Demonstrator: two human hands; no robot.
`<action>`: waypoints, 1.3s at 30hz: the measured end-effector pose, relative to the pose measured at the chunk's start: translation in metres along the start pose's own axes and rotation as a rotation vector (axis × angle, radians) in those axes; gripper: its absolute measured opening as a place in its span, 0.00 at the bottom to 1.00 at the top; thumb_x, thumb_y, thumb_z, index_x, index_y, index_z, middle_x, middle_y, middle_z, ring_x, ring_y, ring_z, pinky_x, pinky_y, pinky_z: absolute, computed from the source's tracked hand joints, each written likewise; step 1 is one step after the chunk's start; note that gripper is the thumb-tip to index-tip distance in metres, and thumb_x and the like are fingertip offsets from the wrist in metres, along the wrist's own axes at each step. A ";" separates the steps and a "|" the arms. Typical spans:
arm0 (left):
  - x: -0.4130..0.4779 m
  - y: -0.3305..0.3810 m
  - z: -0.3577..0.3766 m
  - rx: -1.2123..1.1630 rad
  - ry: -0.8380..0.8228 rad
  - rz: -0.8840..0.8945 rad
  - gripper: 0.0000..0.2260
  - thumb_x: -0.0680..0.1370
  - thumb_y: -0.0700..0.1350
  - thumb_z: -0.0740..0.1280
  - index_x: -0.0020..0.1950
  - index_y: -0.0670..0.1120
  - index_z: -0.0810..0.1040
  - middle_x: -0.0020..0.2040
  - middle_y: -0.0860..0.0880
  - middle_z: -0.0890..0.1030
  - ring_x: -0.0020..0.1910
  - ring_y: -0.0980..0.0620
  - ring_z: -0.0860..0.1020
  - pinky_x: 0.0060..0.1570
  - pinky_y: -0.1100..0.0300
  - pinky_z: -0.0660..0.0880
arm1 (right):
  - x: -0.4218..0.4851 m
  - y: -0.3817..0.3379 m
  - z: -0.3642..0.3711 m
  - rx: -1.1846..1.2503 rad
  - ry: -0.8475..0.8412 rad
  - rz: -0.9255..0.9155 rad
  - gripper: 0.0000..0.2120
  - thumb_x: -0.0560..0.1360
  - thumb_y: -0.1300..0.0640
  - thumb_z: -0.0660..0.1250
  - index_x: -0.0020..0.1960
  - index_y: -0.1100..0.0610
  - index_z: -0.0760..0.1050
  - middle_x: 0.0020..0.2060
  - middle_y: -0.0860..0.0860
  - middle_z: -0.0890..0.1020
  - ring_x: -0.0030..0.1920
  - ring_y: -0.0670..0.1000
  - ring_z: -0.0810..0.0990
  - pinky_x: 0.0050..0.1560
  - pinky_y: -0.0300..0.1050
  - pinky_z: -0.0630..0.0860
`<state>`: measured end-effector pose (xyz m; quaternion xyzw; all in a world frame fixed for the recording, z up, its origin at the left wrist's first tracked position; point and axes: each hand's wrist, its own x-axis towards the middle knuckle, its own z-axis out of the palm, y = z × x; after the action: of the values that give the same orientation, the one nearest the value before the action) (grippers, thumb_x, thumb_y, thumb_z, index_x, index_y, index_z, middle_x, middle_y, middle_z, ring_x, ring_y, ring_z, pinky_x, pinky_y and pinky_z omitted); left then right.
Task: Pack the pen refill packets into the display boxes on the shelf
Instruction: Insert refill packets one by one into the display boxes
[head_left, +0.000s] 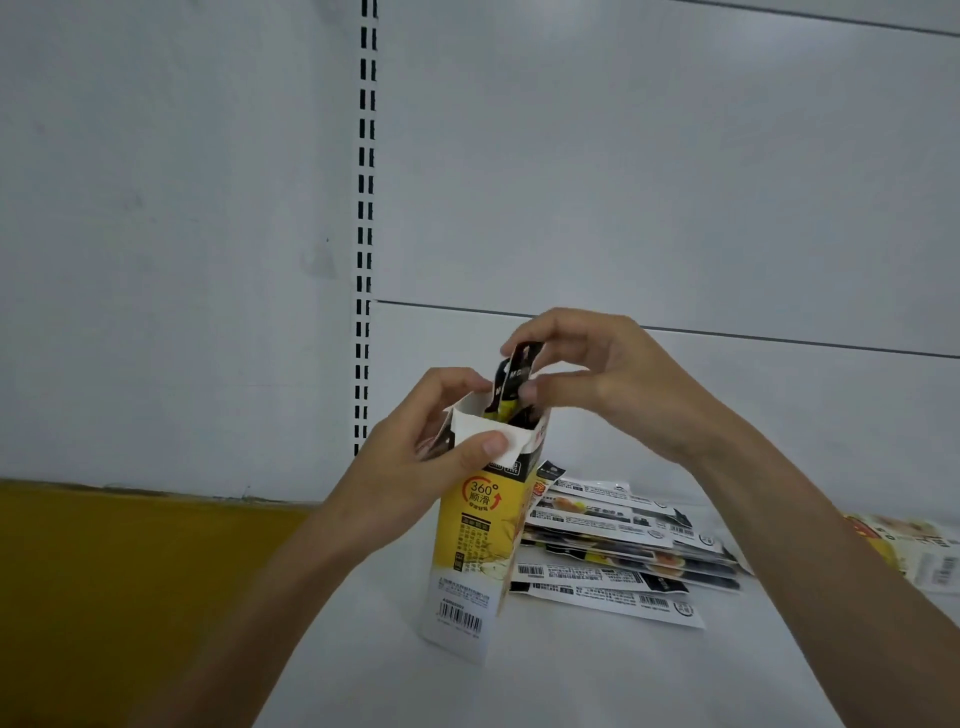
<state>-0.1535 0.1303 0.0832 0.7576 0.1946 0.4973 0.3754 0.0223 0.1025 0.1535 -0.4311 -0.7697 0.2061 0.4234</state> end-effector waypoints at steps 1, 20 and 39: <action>-0.001 0.000 0.000 -0.002 0.006 -0.007 0.17 0.65 0.57 0.66 0.53 0.57 0.70 0.50 0.67 0.77 0.49 0.65 0.77 0.42 0.71 0.74 | 0.000 0.001 -0.001 -0.006 0.000 0.001 0.08 0.70 0.66 0.70 0.46 0.55 0.80 0.40 0.46 0.82 0.47 0.45 0.80 0.57 0.50 0.74; -0.003 -0.009 0.006 -0.030 0.148 -0.048 0.14 0.68 0.56 0.70 0.52 0.57 0.75 0.48 0.60 0.81 0.48 0.58 0.79 0.43 0.66 0.76 | -0.025 0.020 0.013 0.070 0.193 -0.040 0.09 0.77 0.49 0.60 0.50 0.44 0.79 0.50 0.41 0.82 0.53 0.39 0.77 0.55 0.32 0.72; -0.012 0.004 -0.019 0.424 0.146 0.074 0.13 0.70 0.61 0.61 0.54 0.65 0.69 0.49 0.67 0.78 0.50 0.67 0.75 0.41 0.77 0.71 | -0.030 0.100 0.026 -0.310 -0.017 0.460 0.03 0.74 0.56 0.68 0.47 0.54 0.75 0.43 0.49 0.78 0.33 0.44 0.78 0.28 0.29 0.70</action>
<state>-0.1759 0.1266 0.0827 0.7882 0.2935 0.5121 0.1744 0.0576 0.1330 0.0561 -0.6525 -0.6772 0.1803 0.2882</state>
